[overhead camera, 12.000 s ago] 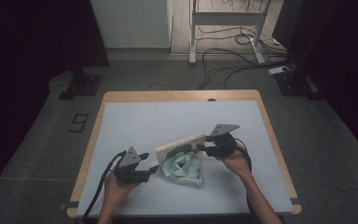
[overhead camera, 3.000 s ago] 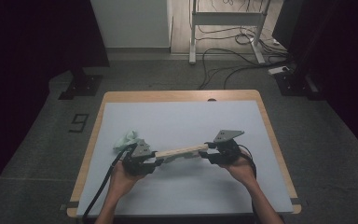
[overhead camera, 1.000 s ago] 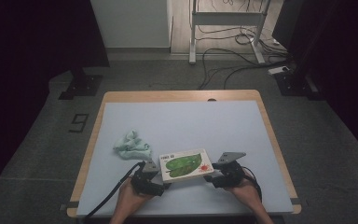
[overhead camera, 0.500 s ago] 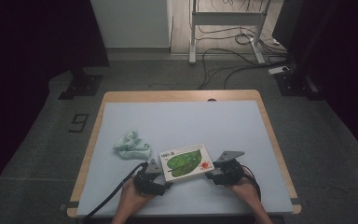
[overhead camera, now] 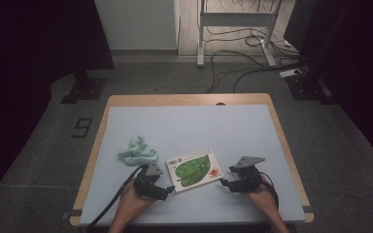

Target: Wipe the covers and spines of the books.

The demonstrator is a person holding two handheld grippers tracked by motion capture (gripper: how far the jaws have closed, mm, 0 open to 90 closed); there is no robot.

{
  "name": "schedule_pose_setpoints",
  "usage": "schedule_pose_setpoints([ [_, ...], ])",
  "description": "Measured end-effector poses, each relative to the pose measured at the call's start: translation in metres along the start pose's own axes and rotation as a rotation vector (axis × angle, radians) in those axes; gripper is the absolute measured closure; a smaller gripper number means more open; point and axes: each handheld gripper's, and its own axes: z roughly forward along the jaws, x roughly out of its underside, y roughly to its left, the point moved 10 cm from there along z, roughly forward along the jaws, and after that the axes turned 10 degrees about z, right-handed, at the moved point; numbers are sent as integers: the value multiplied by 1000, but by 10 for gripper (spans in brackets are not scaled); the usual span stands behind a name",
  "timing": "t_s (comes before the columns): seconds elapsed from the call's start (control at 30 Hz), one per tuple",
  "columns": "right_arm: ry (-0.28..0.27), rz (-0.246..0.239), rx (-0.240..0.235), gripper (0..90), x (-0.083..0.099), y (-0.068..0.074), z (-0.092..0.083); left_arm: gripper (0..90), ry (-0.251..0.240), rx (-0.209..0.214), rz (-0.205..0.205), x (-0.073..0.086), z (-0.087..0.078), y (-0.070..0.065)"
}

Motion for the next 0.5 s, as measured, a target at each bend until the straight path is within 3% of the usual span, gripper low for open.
schedule_pose_setpoints([
  [0.23,-11,6,62,127,3,-17,-10,84,5,-52,-27,1,-13,26],
  [0.3,-7,16,75,119,6,-22,-12,72,-1,-49,-42,1,-17,32],
  [0.4,3,25,84,0,11,-26,-12,56,0,-43,-54,0,-21,42],
  [0.5,-2,33,103,0,14,-32,-13,51,-8,-62,-63,-3,-27,55],
])
